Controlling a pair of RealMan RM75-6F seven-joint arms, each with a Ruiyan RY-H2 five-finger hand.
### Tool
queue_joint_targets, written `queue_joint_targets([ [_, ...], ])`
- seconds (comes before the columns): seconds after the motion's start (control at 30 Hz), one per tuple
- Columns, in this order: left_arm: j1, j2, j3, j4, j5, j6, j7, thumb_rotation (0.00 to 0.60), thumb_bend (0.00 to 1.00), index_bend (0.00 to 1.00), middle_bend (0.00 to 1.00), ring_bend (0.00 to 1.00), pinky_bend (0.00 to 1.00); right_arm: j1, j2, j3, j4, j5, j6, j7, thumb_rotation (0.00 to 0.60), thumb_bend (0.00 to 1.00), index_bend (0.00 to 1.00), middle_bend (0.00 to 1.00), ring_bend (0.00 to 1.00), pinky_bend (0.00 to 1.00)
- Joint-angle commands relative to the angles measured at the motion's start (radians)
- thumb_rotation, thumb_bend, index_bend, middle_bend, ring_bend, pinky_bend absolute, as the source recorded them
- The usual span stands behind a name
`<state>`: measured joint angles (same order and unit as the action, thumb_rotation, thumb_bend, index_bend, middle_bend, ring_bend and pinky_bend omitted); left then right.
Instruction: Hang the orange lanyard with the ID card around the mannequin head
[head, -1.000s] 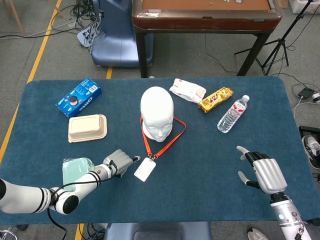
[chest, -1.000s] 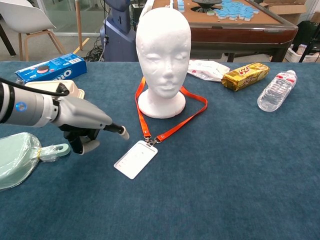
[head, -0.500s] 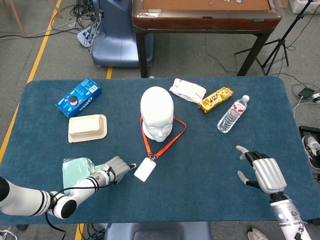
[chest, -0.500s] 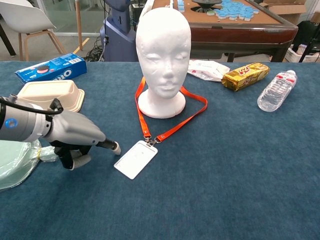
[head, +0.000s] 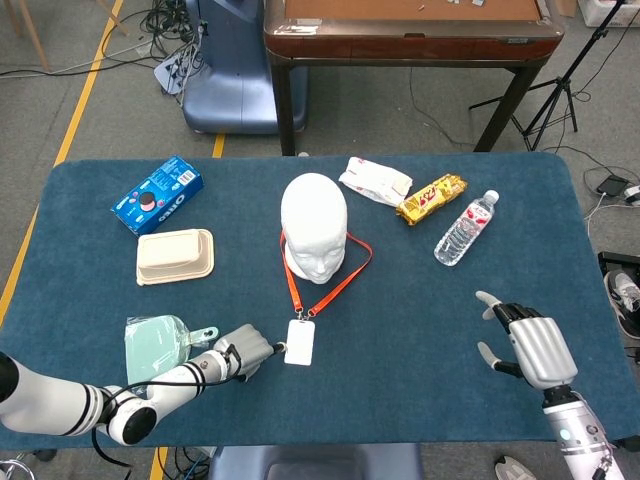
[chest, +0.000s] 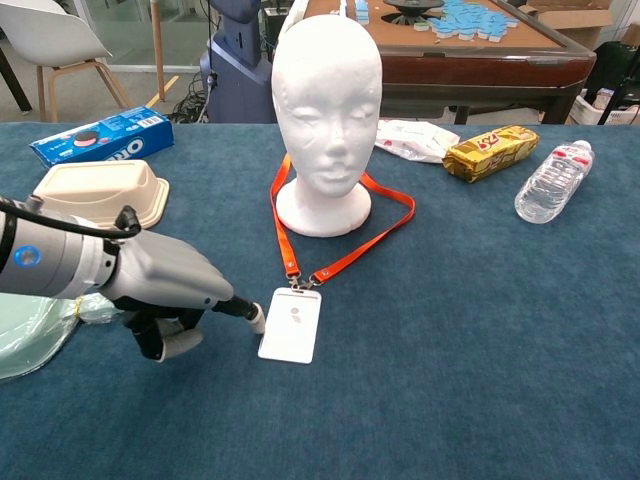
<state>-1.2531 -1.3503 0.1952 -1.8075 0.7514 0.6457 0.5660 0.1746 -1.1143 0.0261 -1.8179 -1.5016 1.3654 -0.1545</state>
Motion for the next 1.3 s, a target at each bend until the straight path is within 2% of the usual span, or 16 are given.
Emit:
queue_joint_targets([
  [0.03,0.001,0.000,0.001,-0.001,0.006,0.005,-0.005,0.600,0.66,0.10,0.91,0.89,0.94,-0.001,0.000,0.001,0.001,0.000,0.002,0.003,0.600,0.35,0.18,0.38,0.32,0.39],
  [0.3,0.028,0.069,0.018,-0.055,0.039,0.048,-0.028,0.598,0.65,0.10,0.90,0.88,0.94,-0.002,0.005,0.009,0.005,0.004,0.005,0.013,0.600,0.35,0.18,0.38,0.32,0.39],
  [0.47,0.128,0.178,0.031,-0.122,0.127,0.149,-0.115,0.598,0.62,0.10,0.83,0.80,0.93,-0.006,0.014,0.020,0.017,0.024,0.013,0.008,0.600,0.35,0.18,0.38,0.32,0.39],
  [0.53,0.200,0.224,0.033,-0.140,0.191,0.226,-0.177,0.597,0.54,0.09,0.77,0.73,0.91,-0.010,0.014,0.025,0.027,0.027,0.025,0.000,0.600,0.33,0.18,0.38,0.32,0.39],
  [0.67,0.355,0.279,0.046,-0.125,0.318,0.401,-0.285,0.597,0.46,0.09,0.68,0.63,0.88,-0.017,0.011,0.032,0.043,0.035,0.039,-0.008,0.600,0.27,0.17,0.37,0.30,0.39],
  [0.9,0.609,0.289,0.033,-0.019,0.440,0.696,-0.422,0.597,0.36,0.13,0.58,0.54,0.84,-0.017,0.016,0.041,0.060,0.037,0.047,-0.024,0.600,0.25,0.15,0.34,0.27,0.37],
  [0.97,0.664,0.271,0.019,0.022,0.458,0.762,-0.450,0.573,0.34,0.14,0.56,0.52,0.82,-0.019,0.016,0.041,0.062,0.035,0.052,-0.027,0.600,0.25,0.14,0.33,0.26,0.35],
  [1.13,0.791,0.198,-0.023,0.141,0.497,0.888,-0.516,0.405,0.27,0.13,0.40,0.44,0.64,-0.028,0.011,0.046,0.077,0.045,0.063,-0.015,0.600,0.23,0.12,0.31,0.24,0.33],
  [1.3,0.871,0.162,-0.047,0.189,0.516,0.941,-0.507,0.394,0.27,0.13,0.35,0.38,0.56,-0.035,0.008,0.045,0.087,0.050,0.067,-0.009,0.600,0.22,0.12,0.29,0.23,0.31],
])
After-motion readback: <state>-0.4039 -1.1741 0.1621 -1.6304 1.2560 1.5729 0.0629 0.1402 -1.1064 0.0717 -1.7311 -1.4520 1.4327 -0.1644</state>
